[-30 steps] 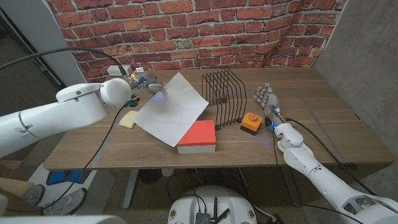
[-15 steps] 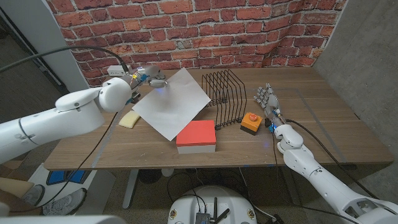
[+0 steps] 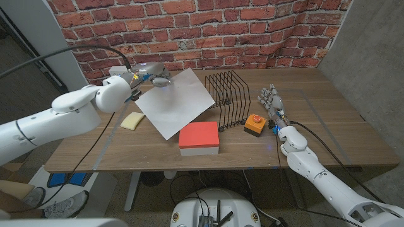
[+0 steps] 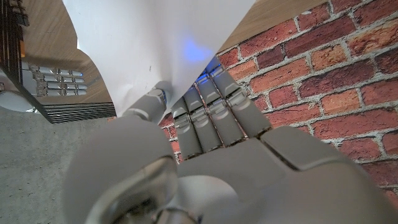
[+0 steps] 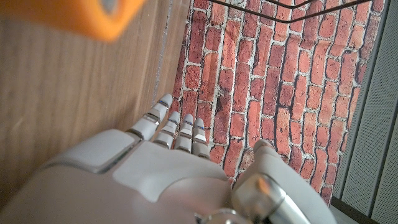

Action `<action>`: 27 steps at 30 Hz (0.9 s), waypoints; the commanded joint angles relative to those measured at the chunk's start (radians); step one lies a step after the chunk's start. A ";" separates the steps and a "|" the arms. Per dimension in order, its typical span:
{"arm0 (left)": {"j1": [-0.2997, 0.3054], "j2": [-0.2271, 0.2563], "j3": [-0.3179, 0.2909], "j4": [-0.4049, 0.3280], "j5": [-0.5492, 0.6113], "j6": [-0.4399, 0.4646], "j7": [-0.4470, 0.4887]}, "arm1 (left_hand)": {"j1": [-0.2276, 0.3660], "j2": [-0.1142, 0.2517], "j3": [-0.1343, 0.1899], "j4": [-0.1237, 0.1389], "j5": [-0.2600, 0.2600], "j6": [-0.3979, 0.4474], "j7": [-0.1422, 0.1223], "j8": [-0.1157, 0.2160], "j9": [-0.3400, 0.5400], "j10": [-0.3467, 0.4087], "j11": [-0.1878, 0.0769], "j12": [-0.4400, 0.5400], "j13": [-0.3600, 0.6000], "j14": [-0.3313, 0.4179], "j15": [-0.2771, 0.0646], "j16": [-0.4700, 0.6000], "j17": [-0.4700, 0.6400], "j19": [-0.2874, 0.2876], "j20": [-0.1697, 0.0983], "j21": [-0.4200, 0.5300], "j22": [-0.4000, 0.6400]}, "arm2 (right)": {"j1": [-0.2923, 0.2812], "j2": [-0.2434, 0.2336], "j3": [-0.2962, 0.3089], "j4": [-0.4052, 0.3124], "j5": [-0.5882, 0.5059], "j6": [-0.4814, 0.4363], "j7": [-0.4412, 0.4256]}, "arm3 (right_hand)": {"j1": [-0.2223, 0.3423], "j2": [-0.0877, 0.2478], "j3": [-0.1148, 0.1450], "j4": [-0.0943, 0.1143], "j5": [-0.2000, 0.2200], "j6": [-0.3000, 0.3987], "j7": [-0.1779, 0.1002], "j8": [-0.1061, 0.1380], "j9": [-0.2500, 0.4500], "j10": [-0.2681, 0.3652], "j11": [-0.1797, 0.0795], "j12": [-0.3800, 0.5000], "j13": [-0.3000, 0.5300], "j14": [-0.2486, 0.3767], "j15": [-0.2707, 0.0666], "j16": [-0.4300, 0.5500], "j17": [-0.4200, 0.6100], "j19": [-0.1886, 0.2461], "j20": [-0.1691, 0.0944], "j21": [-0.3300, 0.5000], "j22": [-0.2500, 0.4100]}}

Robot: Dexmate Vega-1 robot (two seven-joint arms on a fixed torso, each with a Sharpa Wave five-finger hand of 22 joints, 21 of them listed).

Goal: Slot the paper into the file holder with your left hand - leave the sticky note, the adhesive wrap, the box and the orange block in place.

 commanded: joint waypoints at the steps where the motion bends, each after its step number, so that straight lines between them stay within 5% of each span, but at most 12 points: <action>1: 0.005 -0.039 -0.044 0.061 0.097 -0.140 -0.029 | 0.007 -0.003 -0.002 -0.001 0.000 0.004 -0.005 0.008 0.003 0.000 -0.007 0.003 0.005 -0.006 -0.073 0.004 0.004 -0.005 -0.037 -0.001 0.005 | 0.011 0.010 -0.002 0.014 -0.005 0.008 -0.005 | -0.009 0.028 0.007 -0.004 -0.002 0.011 0.001 0.003 0.003 0.008 0.001 0.005 -0.001 0.003 0.004 0.009 0.002 0.005 0.006 0.001 0.003; 27: -0.031 -0.112 -0.090 0.106 0.197 -0.294 -0.108 | 0.007 -0.001 -0.008 0.002 -0.002 0.007 -0.005 0.009 0.003 0.000 -0.005 0.002 0.005 -0.017 -0.071 0.004 0.004 -0.017 -0.039 0.000 0.004 | 0.017 0.017 0.002 0.033 0.005 0.013 0.001 | -0.009 0.028 0.006 -0.006 -0.003 0.014 0.003 0.003 0.003 0.012 0.001 0.006 -0.001 0.004 0.004 0.012 0.004 0.007 0.007 0.001 0.003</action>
